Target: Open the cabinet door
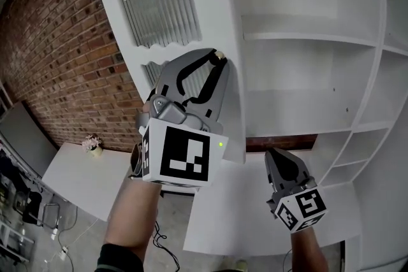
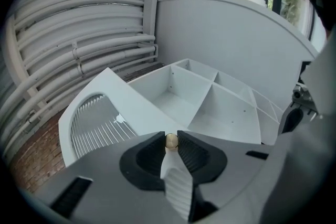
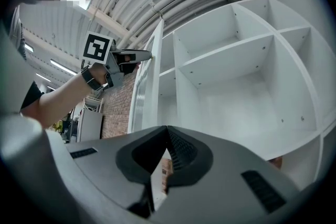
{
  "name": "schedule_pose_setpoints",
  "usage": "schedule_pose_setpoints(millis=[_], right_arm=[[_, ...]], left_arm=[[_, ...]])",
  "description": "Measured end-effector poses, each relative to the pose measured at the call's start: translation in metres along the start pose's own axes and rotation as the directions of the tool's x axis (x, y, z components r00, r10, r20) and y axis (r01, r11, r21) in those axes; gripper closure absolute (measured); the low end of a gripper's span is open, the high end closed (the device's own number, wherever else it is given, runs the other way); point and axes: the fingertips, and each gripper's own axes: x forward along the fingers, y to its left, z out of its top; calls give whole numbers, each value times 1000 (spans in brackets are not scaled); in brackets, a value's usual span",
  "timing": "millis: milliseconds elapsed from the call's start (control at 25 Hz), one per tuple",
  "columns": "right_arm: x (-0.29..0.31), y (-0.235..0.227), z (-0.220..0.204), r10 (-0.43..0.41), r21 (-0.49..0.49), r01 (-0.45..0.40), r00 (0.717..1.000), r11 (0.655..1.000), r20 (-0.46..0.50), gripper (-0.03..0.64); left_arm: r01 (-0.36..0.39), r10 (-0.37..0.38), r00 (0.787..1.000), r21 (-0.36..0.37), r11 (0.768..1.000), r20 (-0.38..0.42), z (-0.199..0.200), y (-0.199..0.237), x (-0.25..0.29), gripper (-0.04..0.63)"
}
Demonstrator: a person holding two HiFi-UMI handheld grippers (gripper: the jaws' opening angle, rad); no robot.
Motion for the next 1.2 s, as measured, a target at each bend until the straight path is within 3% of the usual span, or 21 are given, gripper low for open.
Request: schedule_pose_setpoints(millis=[360,1200], right_arm=[[-8,17,10,-41,-1,41,999,999,15,614],[-3,87,24,-26,-41,27,999,999,31,614]], left_arm=[[32,-32,999,-25,999,32,2,5,-24,520],[150,-136,978,-87,985,155,7,31,-116,518]])
